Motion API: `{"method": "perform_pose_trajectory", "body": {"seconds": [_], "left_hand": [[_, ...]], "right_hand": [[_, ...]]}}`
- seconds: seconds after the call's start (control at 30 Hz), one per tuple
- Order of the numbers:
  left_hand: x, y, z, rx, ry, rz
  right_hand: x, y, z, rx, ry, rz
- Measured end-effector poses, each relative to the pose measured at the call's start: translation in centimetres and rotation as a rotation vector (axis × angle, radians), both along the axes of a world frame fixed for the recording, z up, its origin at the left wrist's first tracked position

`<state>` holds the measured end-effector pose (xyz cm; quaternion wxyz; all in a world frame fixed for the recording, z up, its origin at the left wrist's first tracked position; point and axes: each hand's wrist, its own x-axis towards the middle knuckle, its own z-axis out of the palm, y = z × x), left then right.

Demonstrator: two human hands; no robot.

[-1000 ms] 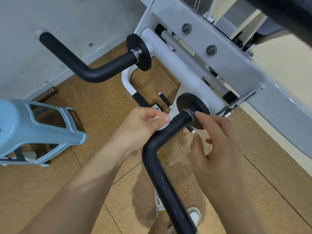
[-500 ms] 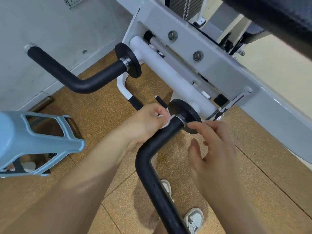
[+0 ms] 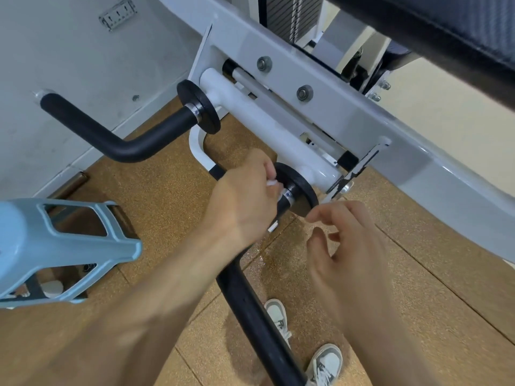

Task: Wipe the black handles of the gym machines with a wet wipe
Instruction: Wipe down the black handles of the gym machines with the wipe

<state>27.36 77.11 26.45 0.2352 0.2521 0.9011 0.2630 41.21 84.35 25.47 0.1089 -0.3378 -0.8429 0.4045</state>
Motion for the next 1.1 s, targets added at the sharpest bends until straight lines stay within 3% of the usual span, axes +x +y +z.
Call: {"method": "perform_pose_trajectory", "body": {"seconds": [0.13, 0.2, 0.3, 0.33, 0.43, 0.57, 0.63, 0.73, 0.83, 0.9, 1.0, 1.1], "left_hand": [[1.7, -0.9, 1.1, 0.044, 0.223, -0.061], [0.9, -1.0, 0.8, 0.036, 0.130, 0.042], [-0.2, 0.2, -0.3, -0.036, -0.220, 0.240], [-0.3, 0.6, -0.5, -0.060, -0.244, 0.250], [0.5, 1.2, 0.1, -0.116, -0.045, 0.183], [2.7, 0.4, 1.1, -0.053, 0.228, 0.046], [2.8, 0.1, 1.8, -0.078, 0.245, -0.013], [2.9, -0.3, 3.5, -0.012, 0.067, 0.026], [5.4, -0.4, 5.4, 0.201, -0.246, 0.129], [7.3, -0.9, 6.9, 0.401, -0.464, 0.298], [9.5, -2.1, 9.3, 0.683, -0.800, 0.469], [11.5, -3.3, 11.7, 0.753, -0.801, 0.561]], "right_hand": [[0.3, 0.1, 0.5, -0.017, 0.005, -0.007], [0.6, 0.3, 0.5, -0.024, 0.001, -0.006], [1.0, 0.5, 0.5, -0.051, 0.002, -0.025], [1.2, 0.5, 0.5, -0.055, 0.006, -0.033], [1.6, 0.2, 0.6, -0.066, -0.010, -0.047], [1.8, -0.5, 1.4, -0.118, -0.002, -0.057], [1.8, -0.7, 2.1, -0.301, 0.027, -0.112], [1.9, -0.5, 3.8, -0.783, 0.106, -0.210], [2.6, -0.3, 5.7, -1.057, 0.172, -0.179], [3.3, -0.2, 7.2, -1.062, 0.223, -0.158], [4.8, 0.0, 9.4, -0.908, 0.237, -0.175], [6.6, 0.0, 11.2, -0.916, 0.227, -0.210]]}}
